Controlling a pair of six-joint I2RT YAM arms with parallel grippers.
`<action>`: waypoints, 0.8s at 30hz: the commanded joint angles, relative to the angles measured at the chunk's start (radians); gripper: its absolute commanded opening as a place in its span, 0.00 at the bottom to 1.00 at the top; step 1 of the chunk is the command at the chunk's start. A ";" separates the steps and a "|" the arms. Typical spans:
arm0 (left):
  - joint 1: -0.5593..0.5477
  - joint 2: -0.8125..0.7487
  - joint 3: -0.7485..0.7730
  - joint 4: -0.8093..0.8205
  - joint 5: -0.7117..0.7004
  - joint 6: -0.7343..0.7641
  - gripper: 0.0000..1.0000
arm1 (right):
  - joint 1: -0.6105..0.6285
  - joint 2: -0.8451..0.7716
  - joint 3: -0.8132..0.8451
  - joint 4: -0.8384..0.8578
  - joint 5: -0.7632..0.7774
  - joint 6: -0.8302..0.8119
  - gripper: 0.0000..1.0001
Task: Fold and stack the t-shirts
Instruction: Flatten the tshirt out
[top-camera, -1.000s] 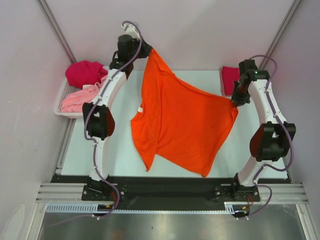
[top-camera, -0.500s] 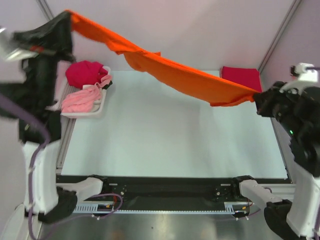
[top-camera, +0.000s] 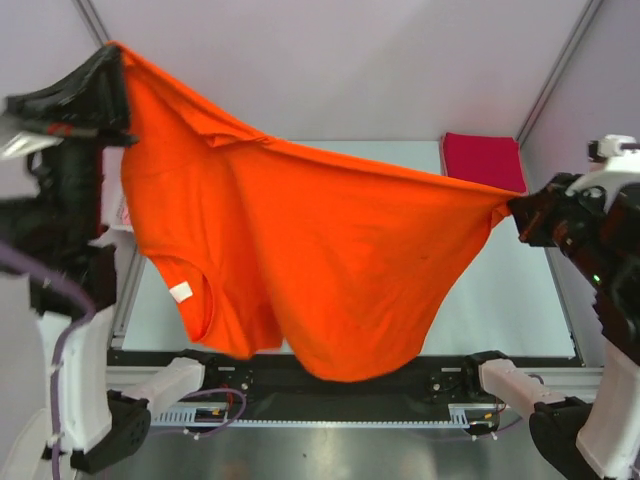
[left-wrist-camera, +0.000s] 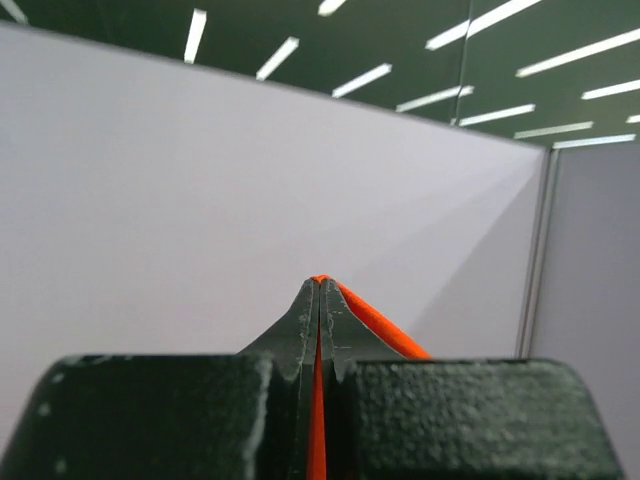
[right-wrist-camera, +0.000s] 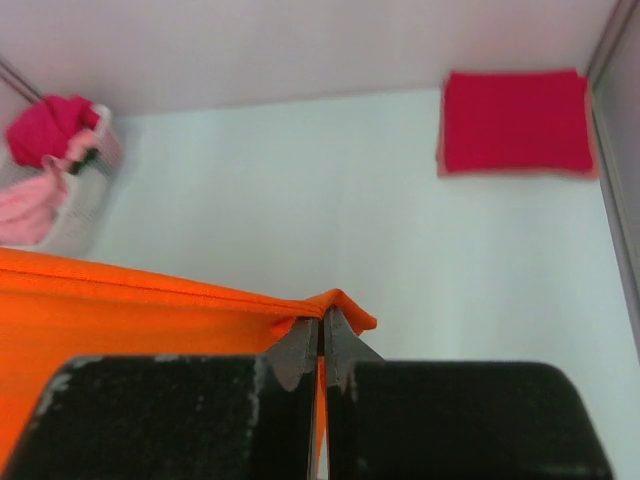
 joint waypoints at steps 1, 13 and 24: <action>0.011 0.165 -0.033 0.012 -0.004 0.018 0.00 | -0.002 0.095 -0.096 -0.155 0.102 0.021 0.00; 0.012 0.910 -0.051 0.203 0.138 0.003 0.00 | -0.178 0.445 -0.605 0.217 0.305 0.133 0.00; 0.000 1.583 0.407 0.350 0.195 -0.270 0.00 | -0.285 0.959 -0.479 0.445 0.444 0.020 0.00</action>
